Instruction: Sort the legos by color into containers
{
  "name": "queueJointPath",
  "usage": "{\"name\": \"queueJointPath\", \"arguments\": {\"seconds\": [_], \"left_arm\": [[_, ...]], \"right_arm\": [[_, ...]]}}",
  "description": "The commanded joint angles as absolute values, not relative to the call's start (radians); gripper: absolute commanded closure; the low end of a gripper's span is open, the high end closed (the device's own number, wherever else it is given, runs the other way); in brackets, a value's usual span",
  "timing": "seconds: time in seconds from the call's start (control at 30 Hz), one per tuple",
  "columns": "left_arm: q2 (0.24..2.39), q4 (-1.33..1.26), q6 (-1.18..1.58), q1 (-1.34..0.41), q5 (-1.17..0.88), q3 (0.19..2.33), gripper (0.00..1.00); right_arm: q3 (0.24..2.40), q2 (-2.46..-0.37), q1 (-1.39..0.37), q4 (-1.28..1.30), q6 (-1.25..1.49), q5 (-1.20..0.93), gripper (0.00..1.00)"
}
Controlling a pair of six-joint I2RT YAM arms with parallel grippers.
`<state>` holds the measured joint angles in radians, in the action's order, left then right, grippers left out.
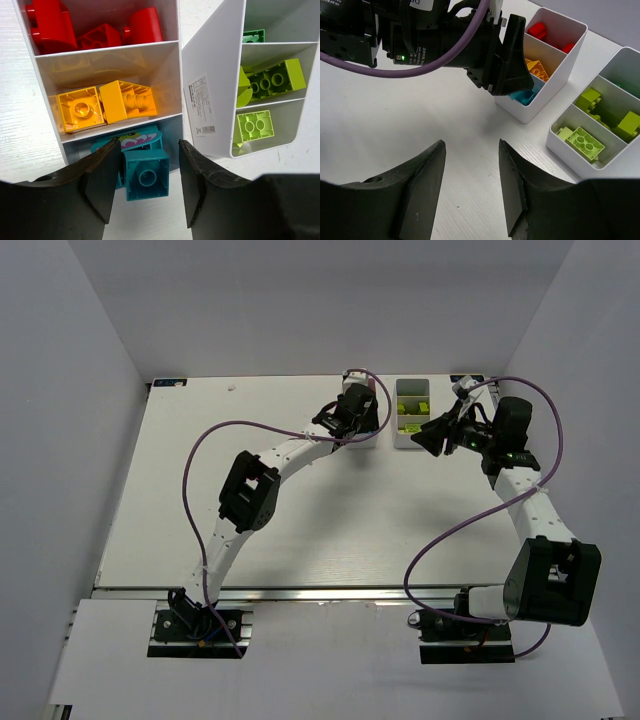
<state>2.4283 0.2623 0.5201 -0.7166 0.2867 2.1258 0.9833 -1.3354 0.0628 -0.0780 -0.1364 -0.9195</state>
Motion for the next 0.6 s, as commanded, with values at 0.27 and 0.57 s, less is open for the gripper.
{"name": "queueJointPath", "arguments": {"seconds": [0.27, 0.57], "left_arm": [[2.238, 0.258, 0.462, -0.732, 0.394, 2.119, 0.21], [1.956, 0.241, 0.414, -0.732, 0.43, 1.901, 0.02]], "right_arm": [[0.985, -1.287, 0.069, -0.075, -0.166, -0.923, 0.45], [0.989, -1.233, 0.069, -0.008, -0.232, -0.835, 0.11]]}}
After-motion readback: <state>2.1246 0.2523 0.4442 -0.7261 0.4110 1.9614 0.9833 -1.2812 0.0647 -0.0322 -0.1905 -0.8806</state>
